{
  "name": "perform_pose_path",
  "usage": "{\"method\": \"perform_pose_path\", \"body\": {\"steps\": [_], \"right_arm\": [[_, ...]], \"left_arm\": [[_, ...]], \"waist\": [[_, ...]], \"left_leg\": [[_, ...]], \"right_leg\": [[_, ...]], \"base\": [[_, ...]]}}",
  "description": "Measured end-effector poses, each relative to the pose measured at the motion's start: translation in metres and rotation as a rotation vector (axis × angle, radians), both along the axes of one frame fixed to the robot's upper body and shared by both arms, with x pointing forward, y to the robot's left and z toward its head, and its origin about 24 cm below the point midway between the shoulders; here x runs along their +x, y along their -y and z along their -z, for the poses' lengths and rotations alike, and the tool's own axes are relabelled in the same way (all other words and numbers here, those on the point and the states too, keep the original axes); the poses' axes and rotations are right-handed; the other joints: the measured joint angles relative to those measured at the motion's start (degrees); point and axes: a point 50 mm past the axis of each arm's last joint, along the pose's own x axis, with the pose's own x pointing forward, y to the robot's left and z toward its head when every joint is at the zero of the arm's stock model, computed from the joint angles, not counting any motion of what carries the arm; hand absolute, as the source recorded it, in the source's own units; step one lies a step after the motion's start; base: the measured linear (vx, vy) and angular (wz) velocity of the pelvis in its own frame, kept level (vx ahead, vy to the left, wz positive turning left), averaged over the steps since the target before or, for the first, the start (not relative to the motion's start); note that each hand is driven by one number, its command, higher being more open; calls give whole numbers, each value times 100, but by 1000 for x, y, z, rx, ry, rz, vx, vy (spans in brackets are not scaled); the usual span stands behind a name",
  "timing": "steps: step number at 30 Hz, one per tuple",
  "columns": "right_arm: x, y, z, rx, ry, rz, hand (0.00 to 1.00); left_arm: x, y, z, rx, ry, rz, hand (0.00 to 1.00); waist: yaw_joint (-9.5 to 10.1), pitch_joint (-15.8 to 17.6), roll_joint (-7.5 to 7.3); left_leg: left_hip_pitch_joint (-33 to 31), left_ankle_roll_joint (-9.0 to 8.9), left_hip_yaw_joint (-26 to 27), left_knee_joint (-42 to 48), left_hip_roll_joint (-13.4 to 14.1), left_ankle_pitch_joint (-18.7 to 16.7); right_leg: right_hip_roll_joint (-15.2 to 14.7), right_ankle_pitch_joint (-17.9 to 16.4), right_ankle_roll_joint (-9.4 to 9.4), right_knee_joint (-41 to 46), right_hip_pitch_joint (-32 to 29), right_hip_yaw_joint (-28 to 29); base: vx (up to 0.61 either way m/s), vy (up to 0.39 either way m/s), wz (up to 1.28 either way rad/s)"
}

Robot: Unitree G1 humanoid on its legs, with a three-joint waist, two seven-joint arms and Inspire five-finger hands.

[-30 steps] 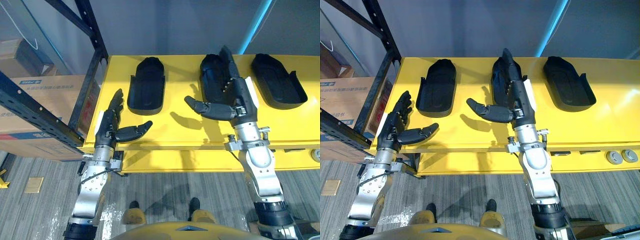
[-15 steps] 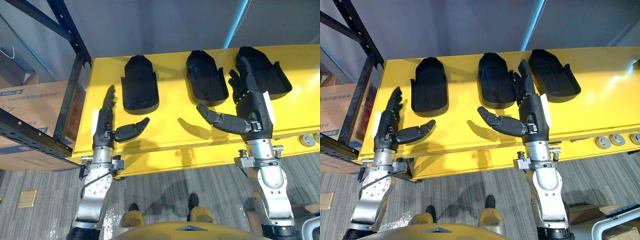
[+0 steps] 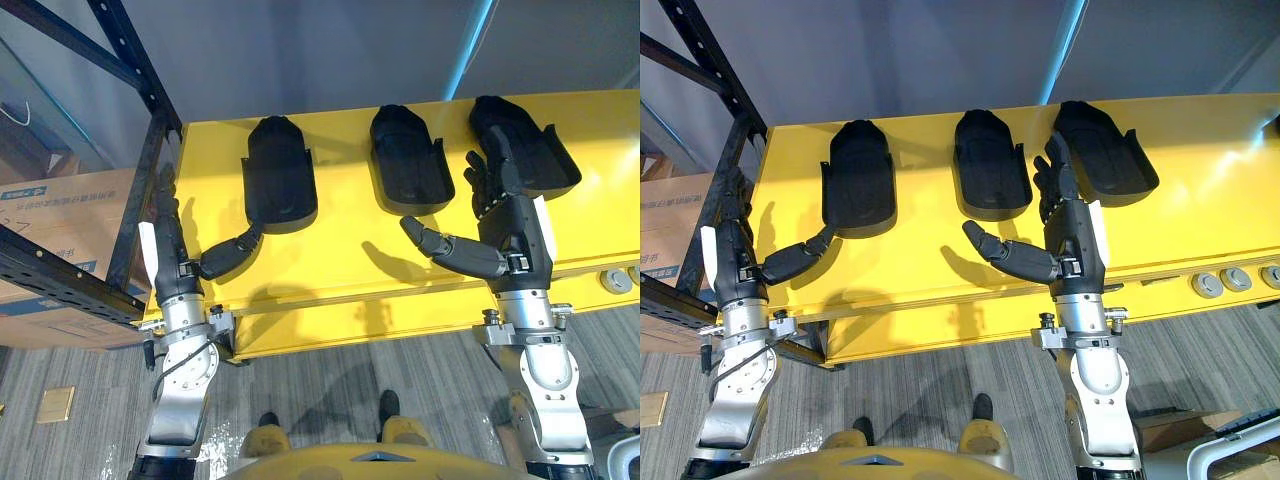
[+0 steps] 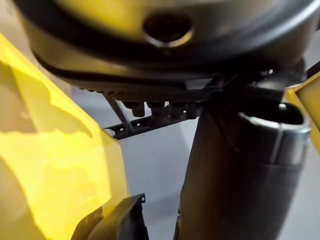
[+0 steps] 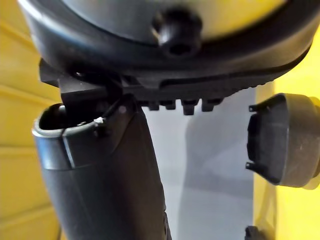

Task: Walk over and take three plastic housings, then place them on the shelf

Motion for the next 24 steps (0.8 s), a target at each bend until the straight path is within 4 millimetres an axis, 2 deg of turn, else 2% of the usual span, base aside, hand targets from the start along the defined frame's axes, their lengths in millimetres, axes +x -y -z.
{"method": "perform_pose_path", "body": {"steps": [3,7,12,15,19,24], "right_arm": [[-1,-1,1,25,1,9,100],[-1,-6,3,80,0,-16,100],[1,-26,8,131,-21,-130,100],[4,-35,18,129,-68,-143,100],[7,-33,31,94,-129,-58,100],[8,-21,33,68,-136,36,100]], "left_arm": [[-4,-1,-7,-22,71,-2,100],[-14,5,-17,-53,136,91,100],[-18,12,-12,-174,125,198,100],[-17,15,-10,-189,117,249,100],[-16,21,-8,-185,105,290,100],[-16,22,-5,-173,98,319,100]], "waist": [[3,-95,-3],[11,-209,0],[29,-349,31],[38,-444,-26],[40,-518,-66],[28,-565,-53]], "left_leg": [[14,13,-30,-71,-14,42],[40,16,-90,-96,-16,58],[205,5,-132,-337,-25,153],[216,8,-168,-472,-31,239],[222,4,-231,-602,-47,337],[292,-6,-189,-671,-47,360]], "right_leg": [[-12,0,0,-11,20,-50],[-12,2,3,-60,105,-119],[-1,2,5,-121,248,-214],[8,9,14,-177,262,-270],[5,16,21,-198,261,-356],[11,17,22,-220,278,-343]], "base": [[-9,-2,7],[-6,-5,9],[-9,-8,8],[-18,-8,8],[14,-3,10],[5,2,-2]]}}
